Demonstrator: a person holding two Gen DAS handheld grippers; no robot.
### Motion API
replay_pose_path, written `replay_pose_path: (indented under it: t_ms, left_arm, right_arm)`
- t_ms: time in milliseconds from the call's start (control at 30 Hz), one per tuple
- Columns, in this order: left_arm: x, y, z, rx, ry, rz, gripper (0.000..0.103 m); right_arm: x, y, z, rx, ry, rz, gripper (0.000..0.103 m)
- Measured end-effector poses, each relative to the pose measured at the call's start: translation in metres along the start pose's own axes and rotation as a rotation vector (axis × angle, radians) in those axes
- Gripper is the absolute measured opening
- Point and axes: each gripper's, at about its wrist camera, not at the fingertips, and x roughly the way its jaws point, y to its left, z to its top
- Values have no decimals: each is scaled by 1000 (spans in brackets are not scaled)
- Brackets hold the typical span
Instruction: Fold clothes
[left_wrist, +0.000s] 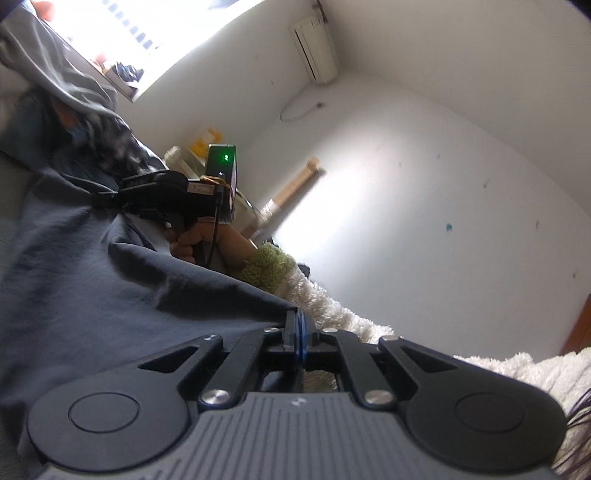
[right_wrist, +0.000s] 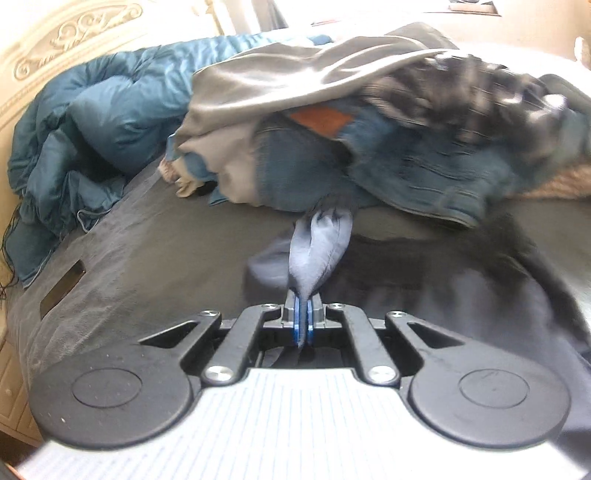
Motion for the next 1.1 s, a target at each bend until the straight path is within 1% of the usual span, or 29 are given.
replay_pose_path:
  t_ms: [167, 367, 467, 567, 633, 800, 933, 967, 1033, 1067, 1100]
  left_arm:
    - [44, -2, 0, -1, 64, -29, 2]
    - [92, -6, -2, 5, 133, -64, 2]
    - [115, -8, -6, 10, 163, -78, 2]
    - [128, -15, -15, 12, 193, -85, 2]
    - [140, -13, -19, 11, 213, -84, 2]
    - [167, -1, -28, -14, 254, -55, 2]
    - [179, 10, -33, -28, 279, 4, 2]
    - [181, 12, -33, -31, 284, 18, 2]
    - [186, 16, -33, -37, 294, 43, 2]
    - [188, 17, -31, -36, 297, 52, 2]
    - [191, 17, -30, -36, 300, 61, 2]
  right_arm:
    - [-16, -36, -6, 19, -24, -11, 2]
    - [-36, -67, -4, 5, -56, -25, 1]
    - [-48, -81, -2, -10, -71, -36, 1]
    - [-57, -97, -3, -12, -83, -45, 1]
    - [-62, -109, -4, -8, -89, -55, 1]
    - [-65, -140, -11, 8, -88, -75, 1]
    - [-55, -160, -20, 26, -62, -80, 2]
    - [-51, -164, -23, 31, -48, -85, 5]
    - [-48, -171, -28, 64, -12, -87, 6]
    - [-51, -175, -31, 93, -5, -91, 12]
    - [-64, -178, -36, 124, -24, -91, 16]
